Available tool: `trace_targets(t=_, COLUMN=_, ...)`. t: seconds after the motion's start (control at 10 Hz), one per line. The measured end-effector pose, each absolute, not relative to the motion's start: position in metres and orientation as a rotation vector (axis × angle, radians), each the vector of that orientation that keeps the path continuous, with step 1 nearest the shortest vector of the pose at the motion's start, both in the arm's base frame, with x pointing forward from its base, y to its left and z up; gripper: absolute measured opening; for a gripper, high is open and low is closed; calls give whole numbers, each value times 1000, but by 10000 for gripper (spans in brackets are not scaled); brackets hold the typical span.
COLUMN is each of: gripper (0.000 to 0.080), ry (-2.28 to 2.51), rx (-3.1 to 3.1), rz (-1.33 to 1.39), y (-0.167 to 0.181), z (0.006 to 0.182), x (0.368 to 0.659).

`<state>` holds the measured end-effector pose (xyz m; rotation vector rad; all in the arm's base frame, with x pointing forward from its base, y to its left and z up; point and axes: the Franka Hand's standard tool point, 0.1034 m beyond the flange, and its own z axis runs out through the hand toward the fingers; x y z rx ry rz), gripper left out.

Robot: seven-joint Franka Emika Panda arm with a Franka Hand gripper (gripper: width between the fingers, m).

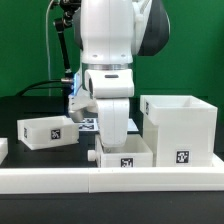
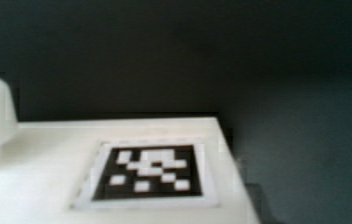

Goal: Assemble drawer

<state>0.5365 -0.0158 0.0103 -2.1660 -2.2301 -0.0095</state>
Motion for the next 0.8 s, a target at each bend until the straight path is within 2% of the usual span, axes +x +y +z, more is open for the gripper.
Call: trace_targets(t=0.8, gripper=41, ry=-2239, rx=-2151, rz=-17, y=1, z=10, x=537)
